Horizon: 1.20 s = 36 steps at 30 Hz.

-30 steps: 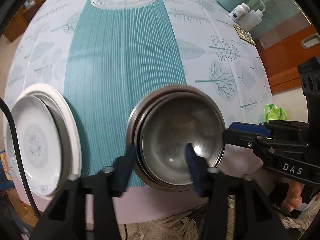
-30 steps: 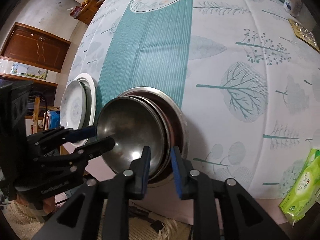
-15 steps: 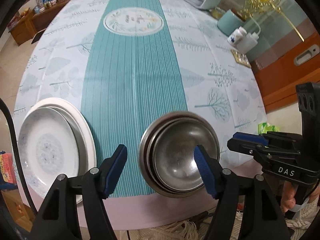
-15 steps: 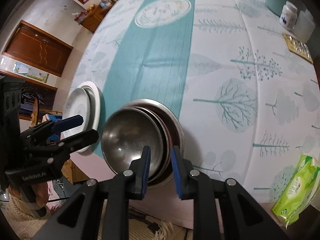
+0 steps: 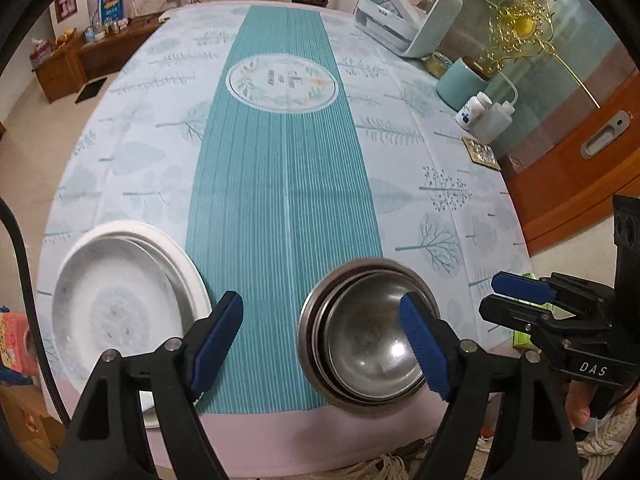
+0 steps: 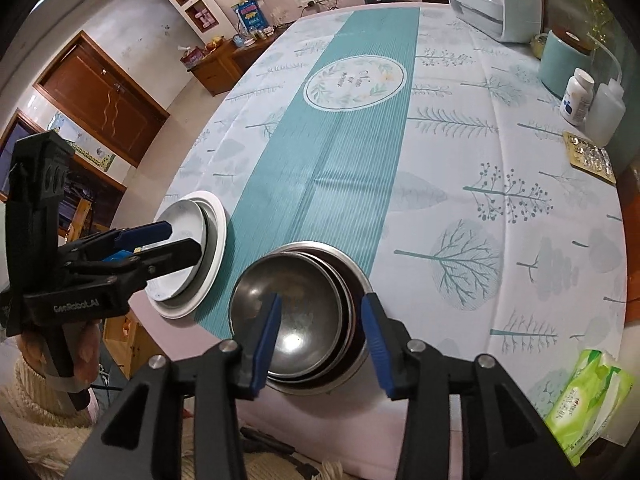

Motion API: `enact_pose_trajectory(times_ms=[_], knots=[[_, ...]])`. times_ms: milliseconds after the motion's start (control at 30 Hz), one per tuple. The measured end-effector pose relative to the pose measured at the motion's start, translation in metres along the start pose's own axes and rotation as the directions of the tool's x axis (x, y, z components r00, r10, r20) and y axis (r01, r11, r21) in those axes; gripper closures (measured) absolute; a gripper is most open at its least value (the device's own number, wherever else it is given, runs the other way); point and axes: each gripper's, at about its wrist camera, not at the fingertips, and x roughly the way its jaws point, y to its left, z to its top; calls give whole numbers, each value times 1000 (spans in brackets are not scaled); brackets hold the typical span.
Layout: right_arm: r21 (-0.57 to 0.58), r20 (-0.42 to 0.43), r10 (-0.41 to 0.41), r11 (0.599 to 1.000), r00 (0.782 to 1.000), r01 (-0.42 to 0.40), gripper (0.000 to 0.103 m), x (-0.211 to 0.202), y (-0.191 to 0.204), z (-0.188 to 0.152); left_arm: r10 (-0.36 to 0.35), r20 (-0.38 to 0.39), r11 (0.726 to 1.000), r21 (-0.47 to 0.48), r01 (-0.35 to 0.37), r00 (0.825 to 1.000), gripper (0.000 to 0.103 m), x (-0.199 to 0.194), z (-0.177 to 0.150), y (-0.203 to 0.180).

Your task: Organize plates and bowls

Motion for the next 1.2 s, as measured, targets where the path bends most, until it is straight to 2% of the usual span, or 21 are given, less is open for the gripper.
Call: enact_pose_trajectory(times_ms=[300, 500, 800, 1200], knots=[[19, -44, -25, 999, 999, 26, 61, 24, -12, -10, -18, -100, 1000, 4, 18, 995, 24, 43, -17, 0], [36, -86, -15, 999, 996, 19, 61, 43, -17, -15, -30, -171, 999, -20, 27, 985, 24, 72, -26, 3], [83, -143, 10, 997, 990, 2, 59, 68, -24, -20, -74, -226, 996, -60, 62, 971, 24, 96, -28, 9], [104, -167, -13, 994, 986, 31, 57, 78, -31, -22, -103, -252, 992, -90, 83, 962, 26, 110, -30, 14]])
